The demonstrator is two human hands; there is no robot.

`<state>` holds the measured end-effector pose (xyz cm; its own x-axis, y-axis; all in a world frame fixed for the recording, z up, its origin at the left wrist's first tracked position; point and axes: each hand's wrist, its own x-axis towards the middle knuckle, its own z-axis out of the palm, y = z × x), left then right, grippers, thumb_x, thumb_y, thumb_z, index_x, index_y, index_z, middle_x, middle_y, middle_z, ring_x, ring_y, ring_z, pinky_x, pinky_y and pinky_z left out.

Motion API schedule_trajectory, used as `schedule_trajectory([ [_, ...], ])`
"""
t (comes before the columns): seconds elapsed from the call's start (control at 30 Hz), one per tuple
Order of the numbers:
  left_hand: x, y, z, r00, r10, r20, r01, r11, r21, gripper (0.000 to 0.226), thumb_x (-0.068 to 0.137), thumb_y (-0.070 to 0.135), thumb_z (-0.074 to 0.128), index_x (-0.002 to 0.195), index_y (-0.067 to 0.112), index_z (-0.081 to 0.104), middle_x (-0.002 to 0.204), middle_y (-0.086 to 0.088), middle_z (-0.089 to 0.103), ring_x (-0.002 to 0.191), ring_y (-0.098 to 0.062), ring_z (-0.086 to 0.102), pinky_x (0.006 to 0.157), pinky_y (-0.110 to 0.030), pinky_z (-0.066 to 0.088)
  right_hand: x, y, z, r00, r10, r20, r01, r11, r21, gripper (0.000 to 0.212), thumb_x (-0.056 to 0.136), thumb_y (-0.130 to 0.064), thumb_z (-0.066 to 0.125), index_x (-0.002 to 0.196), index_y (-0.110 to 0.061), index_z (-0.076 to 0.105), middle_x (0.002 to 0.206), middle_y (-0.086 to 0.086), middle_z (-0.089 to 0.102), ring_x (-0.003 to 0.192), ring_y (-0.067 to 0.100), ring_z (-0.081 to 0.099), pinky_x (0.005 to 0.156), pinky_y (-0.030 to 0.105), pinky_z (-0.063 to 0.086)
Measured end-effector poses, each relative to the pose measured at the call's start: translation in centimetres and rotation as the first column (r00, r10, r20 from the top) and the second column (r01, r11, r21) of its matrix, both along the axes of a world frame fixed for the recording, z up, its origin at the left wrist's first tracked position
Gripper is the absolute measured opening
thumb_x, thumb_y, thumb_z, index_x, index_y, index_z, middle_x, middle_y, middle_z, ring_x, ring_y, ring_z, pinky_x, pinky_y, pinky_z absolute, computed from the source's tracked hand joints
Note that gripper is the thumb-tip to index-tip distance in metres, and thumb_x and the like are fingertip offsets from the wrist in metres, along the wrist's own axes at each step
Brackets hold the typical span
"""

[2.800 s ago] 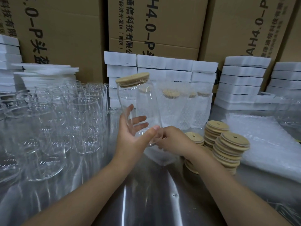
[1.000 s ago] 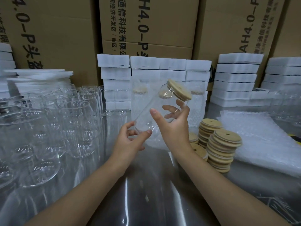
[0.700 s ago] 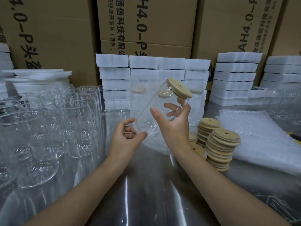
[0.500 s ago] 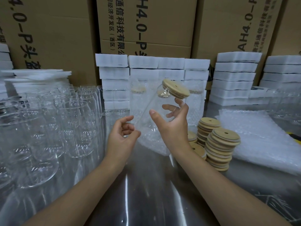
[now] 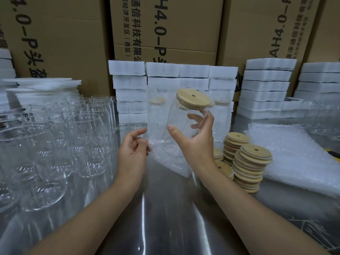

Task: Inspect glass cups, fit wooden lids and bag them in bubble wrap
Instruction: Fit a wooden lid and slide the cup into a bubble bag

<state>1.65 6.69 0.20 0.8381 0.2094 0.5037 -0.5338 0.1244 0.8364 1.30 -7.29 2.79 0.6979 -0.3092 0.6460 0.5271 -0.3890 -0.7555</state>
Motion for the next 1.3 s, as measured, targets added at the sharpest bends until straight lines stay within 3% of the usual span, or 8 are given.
schedule_trajectory([
  [0.17,-0.4,-0.1,0.1,0.987,-0.157,-0.023,0.158,0.986,0.046,0.039,0.093,0.006,0.061,0.123,0.029,0.051,0.095,0.012,0.065,0.087,0.011,0.062,0.081,-0.014,0.049,-0.2,0.1,0.3,0.998,0.057,-0.023,-0.055,0.996,0.065,0.078,0.062,-0.060,0.069,0.126,-0.044,0.026,0.115,-0.021,0.050,0.105,0.008,0.047,0.079,0.019,0.037],
  [0.3,-0.3,0.0,-0.8,0.964,-0.257,-0.068,0.266,0.916,0.302,0.102,0.060,0.037,0.087,0.142,0.041,0.027,0.129,0.032,0.049,0.116,0.021,0.047,0.097,-0.010,0.043,-0.4,0.4,0.6,0.994,0.104,-0.031,-0.101,0.990,0.102,0.078,0.061,-0.063,0.069,0.125,-0.043,0.028,0.114,-0.021,0.053,0.102,0.005,0.050,0.077,0.017,0.037],
  [0.4,-0.1,-0.2,-1.5,0.977,-0.207,-0.049,0.206,0.862,0.462,0.126,0.060,0.024,0.094,0.146,0.049,0.006,0.125,0.048,0.036,0.110,0.038,0.031,0.088,0.007,0.031,-0.6,0.6,0.4,0.990,0.137,-0.045,-0.133,0.988,0.083,0.082,0.057,-0.069,0.066,0.125,-0.044,0.028,0.113,-0.022,0.054,0.100,0.004,0.051,0.075,0.016,0.037],
  [0.6,0.1,-0.2,-1.5,0.990,-0.129,0.055,0.097,0.912,0.398,0.121,0.060,0.034,0.089,0.152,0.037,0.010,0.114,0.064,0.035,0.114,0.035,0.032,0.088,0.006,0.031,-0.6,1.0,-0.1,0.976,0.205,-0.077,-0.207,0.978,-0.008,0.075,0.056,-0.068,0.069,0.118,-0.058,0.029,0.114,-0.029,0.052,0.105,0.001,0.048,0.082,0.020,0.039],
  [0.93,-0.1,-0.1,-1.1,0.990,-0.024,0.141,-0.003,0.982,0.188,0.107,0.061,0.027,0.086,0.146,0.039,0.023,0.132,0.024,0.050,0.121,0.016,0.048,0.093,-0.008,0.045,-0.4,0.9,-0.4,0.888,0.391,-0.242,-0.421,0.903,-0.084,0.089,0.062,-0.070,0.063,0.141,-0.044,0.031,0.134,-0.026,0.046,0.119,-0.016,0.043,0.087,0.012,0.039],
  [1.1,0.3,0.6,-0.8,0.987,0.070,0.142,-0.074,0.997,0.023,0.101,0.063,0.043,0.085,0.145,0.045,0.027,0.144,0.019,0.042,0.127,0.015,0.043,0.097,-0.009,0.043,-0.5,0.6,-0.1,0.799,0.517,-0.307,-0.533,0.846,0.037,0.089,0.076,-0.055,0.055,0.151,-0.037,0.010,0.155,-0.018,0.024,0.135,0.003,0.035,0.106,0.032,0.035],
  [1.23,0.9,0.9,-0.8,0.977,0.175,0.124,-0.169,0.984,-0.052,0.082,0.070,0.050,0.074,0.139,0.047,0.030,0.123,0.048,0.029,0.107,0.038,0.029,0.094,-0.005,0.031,-0.8,0.4,0.0,0.662,0.602,-0.447,-0.678,0.735,-0.014,0.054,0.086,-0.022,0.057,0.133,-0.040,0.038,0.128,-0.036,0.047,0.113,-0.023,0.043,0.086,0.001,0.040],
  [1.3,0.7,0.8,-0.8,0.976,0.181,0.118,-0.180,0.983,-0.025,0.076,0.072,0.051,0.070,0.137,0.049,0.030,0.122,0.051,0.027,0.109,0.036,0.027,0.094,-0.004,0.026,-0.7,0.3,-0.5,0.645,0.519,-0.561,-0.684,0.720,-0.120,0.085,0.085,-0.026,0.069,0.149,-0.038,0.014,0.137,-0.035,0.021,0.119,-0.023,0.025,0.080,-0.005,0.032],
])
